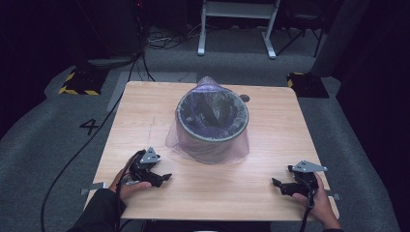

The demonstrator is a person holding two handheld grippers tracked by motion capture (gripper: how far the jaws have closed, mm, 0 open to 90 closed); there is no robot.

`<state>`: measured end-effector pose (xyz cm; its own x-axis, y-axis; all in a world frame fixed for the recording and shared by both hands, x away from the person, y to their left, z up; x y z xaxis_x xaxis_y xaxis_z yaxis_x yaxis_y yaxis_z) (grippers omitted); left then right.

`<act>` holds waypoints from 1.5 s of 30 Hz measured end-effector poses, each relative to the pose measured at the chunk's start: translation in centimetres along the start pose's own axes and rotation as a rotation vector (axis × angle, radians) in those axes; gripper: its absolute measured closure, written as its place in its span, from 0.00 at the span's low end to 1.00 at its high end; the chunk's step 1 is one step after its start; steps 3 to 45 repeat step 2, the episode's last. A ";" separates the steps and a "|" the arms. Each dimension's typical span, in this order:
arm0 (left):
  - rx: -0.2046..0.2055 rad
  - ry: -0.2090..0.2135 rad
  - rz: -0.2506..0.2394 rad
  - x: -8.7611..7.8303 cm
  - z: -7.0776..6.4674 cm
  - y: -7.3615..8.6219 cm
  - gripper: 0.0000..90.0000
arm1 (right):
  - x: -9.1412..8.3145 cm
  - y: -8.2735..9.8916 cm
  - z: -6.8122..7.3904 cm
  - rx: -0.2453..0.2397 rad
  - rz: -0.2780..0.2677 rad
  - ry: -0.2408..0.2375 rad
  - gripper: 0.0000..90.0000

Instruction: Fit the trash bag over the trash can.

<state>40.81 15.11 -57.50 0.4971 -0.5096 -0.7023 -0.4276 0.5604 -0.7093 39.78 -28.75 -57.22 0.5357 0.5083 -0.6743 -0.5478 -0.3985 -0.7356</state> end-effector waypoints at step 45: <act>0.001 0.001 -0.002 0.0 0.0 0.0 0.14 | 0.0 0.0 0.0 -0.001 0.000 -0.001 0.13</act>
Point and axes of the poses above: each handheld gripper's, and its own axes: x roughly forward along the jaws, y roughly out of its underside, z roughly to its left, the point moved 10 cm from there along x, roughly forward along the jaws, and after that the axes turned 6 degrees about -y, right-handed, at the moved point
